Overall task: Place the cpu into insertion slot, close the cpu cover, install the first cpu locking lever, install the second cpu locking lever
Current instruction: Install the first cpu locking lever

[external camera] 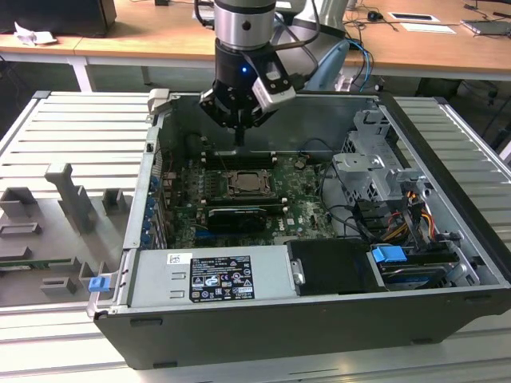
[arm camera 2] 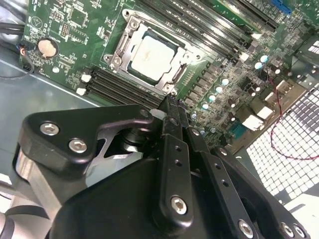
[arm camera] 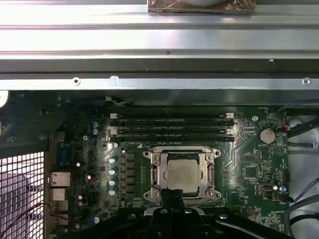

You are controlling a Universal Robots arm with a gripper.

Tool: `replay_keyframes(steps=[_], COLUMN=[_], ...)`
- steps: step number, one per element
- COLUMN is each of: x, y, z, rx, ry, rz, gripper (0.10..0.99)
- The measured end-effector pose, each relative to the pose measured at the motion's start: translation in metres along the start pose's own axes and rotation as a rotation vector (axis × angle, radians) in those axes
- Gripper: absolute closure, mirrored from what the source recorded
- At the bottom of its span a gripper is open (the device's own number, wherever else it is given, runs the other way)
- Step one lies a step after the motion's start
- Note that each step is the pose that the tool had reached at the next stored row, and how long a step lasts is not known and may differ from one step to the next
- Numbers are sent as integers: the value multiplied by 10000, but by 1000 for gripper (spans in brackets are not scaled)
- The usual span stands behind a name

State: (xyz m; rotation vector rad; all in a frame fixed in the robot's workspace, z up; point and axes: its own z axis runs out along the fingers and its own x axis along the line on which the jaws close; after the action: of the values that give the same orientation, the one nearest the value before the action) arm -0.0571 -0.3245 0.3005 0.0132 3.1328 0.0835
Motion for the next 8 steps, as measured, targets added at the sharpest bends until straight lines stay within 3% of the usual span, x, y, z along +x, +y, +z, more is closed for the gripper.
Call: replay_keyframes(steps=[6,8], x=[122,135], y=[-4,-7], z=[28,90], rx=[1,1], ry=[-8,-13], rz=[-2,-2], gripper=[980,980])
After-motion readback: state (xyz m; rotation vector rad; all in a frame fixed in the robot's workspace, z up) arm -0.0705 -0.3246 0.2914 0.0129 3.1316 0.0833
